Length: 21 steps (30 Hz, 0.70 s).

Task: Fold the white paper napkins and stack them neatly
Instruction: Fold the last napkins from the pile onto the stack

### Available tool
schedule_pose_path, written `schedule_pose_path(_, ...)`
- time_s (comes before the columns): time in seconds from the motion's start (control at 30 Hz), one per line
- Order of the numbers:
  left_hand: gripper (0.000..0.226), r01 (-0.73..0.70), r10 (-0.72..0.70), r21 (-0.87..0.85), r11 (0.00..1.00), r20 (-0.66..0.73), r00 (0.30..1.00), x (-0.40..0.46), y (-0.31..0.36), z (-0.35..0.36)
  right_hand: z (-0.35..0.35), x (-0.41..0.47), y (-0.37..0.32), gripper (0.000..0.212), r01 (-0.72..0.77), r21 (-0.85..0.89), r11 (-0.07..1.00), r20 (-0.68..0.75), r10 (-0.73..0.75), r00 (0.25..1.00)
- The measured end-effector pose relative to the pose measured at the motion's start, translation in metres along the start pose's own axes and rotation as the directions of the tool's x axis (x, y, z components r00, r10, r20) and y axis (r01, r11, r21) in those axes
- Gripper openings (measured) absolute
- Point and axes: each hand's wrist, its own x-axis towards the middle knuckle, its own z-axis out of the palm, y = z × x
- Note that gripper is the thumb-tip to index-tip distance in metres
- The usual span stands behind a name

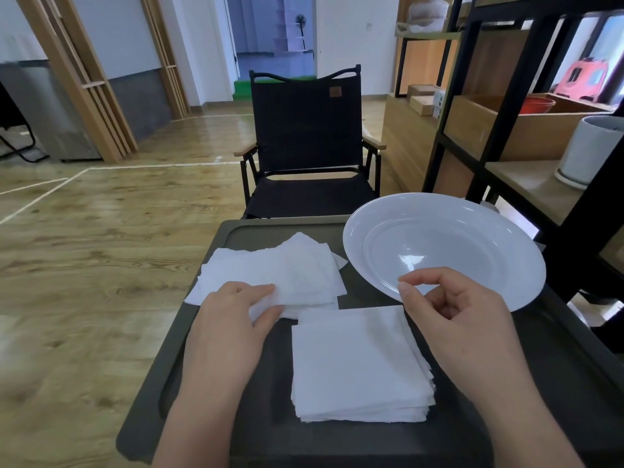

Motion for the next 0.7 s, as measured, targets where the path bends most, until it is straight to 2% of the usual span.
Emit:
schedule_pose_path(0.17,0.018,-0.074,0.070,0.095,0.993,0.045,0.997,0.0010,-0.0004,0.0046,0.0021,-0.0014,-0.0008,0.005,-0.001,0.030,1.000,0.011,0.000,1.000)
schedule_pose_path(0.33,0.017,-0.078,0.077,0.040,0.996,0.011,0.997,0.0008,0.0001,0.0030,0.0024,-0.0016,-0.0016,0.007,-0.003,0.052,0.999,0.019,0.002,1.000)
schedule_pose_path(0.4,0.025,-0.052,0.053,0.048,0.998,-0.015,0.999,0.0002,-0.0004,0.0040,0.0026,-0.0015,-0.0020,0.007,-0.006,0.057,0.998,0.020,0.005,1.000)
schedule_pose_path(0.5,0.025,-0.016,0.018,0.060,0.998,-0.028,0.999,-0.0005,-0.0012,0.0053,0.0027,-0.0018,-0.0021,0.007,-0.006,0.055,0.998,0.023,0.005,1.000)
schedule_pose_path(0.7,0.012,0.052,-0.052,-0.061,0.997,0.003,0.999,-0.0017,0.0052,-0.0038,0.0031,-0.0015,-0.0023,0.008,-0.005,0.063,0.998,0.021,0.004,1.000)
